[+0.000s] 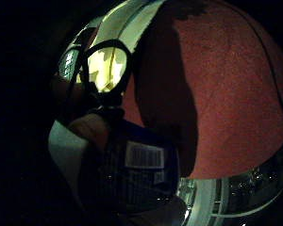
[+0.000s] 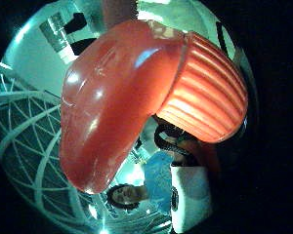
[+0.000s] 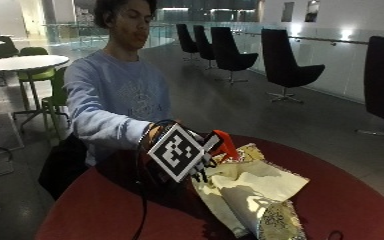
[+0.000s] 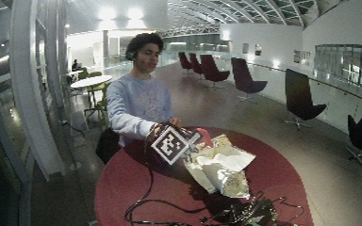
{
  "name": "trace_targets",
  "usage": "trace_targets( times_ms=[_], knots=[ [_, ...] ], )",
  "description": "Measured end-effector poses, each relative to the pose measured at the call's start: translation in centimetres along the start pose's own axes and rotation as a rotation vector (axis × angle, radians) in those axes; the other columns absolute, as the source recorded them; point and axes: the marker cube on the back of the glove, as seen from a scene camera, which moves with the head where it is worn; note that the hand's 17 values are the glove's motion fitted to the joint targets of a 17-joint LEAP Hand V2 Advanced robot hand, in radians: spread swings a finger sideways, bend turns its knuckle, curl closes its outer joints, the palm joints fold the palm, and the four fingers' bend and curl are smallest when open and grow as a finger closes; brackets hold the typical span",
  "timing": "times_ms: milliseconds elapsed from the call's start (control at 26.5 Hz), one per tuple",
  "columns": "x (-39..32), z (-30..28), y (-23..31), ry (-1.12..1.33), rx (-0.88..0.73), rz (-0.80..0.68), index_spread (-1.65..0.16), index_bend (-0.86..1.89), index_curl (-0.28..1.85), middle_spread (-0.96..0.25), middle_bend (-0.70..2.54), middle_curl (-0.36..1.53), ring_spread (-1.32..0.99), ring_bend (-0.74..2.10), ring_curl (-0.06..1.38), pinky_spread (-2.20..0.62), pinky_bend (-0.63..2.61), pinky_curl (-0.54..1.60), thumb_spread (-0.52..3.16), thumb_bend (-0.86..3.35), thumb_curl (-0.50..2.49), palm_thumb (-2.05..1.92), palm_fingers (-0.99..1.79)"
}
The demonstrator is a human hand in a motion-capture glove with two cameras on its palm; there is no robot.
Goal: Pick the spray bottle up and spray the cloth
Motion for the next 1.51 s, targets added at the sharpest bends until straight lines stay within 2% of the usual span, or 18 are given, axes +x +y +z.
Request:
trace_targets(
  times_ms=[189, 529, 907, 1209, 1512],
  knots=[
    [0.0, 0.0, 0.5, 0.002, -0.039, 0.006, -0.17, 0.17, 0.53, -0.06, 0.37, 0.5, -0.04, 0.51, 0.4, 0.23, 0.19, 0.33, 0.77, -0.03, 0.64, 0.91, 1.17],
    [-0.1, -0.1, -0.1, -0.009, 0.007, 0.0, -0.17, 0.17, 0.53, -0.06, 0.37, 0.5, -0.04, 0.51, 0.41, 0.23, 0.19, 0.34, 0.77, -0.03, 0.64, 0.91, 1.17],
    [0.0, 0.3, 0.6, 0.001, -0.027, -0.035, -0.17, 0.17, 0.54, -0.06, 0.36, 0.5, -0.04, 0.51, 0.41, 0.22, 0.19, 0.34, 0.77, -0.03, 0.64, 0.91, 1.17],
    [-2.4, 1.2, 2.3, -0.131, 0.09, -0.273, -0.16, 0.17, 0.54, -0.06, 0.36, 0.5, -0.04, 0.52, 0.41, 0.22, 0.19, 0.34, 0.77, -0.02, 0.64, 0.92, 1.18],
    [-6.2, 4.6, 6.0, -0.363, 0.119, -0.649, -0.16, 0.18, 0.54, -0.06, 0.35, 0.5, -0.03, 0.53, 0.41, 0.2, 0.19, 0.34, 0.75, -0.02, 0.65, 0.93, 1.18]
  ],
)
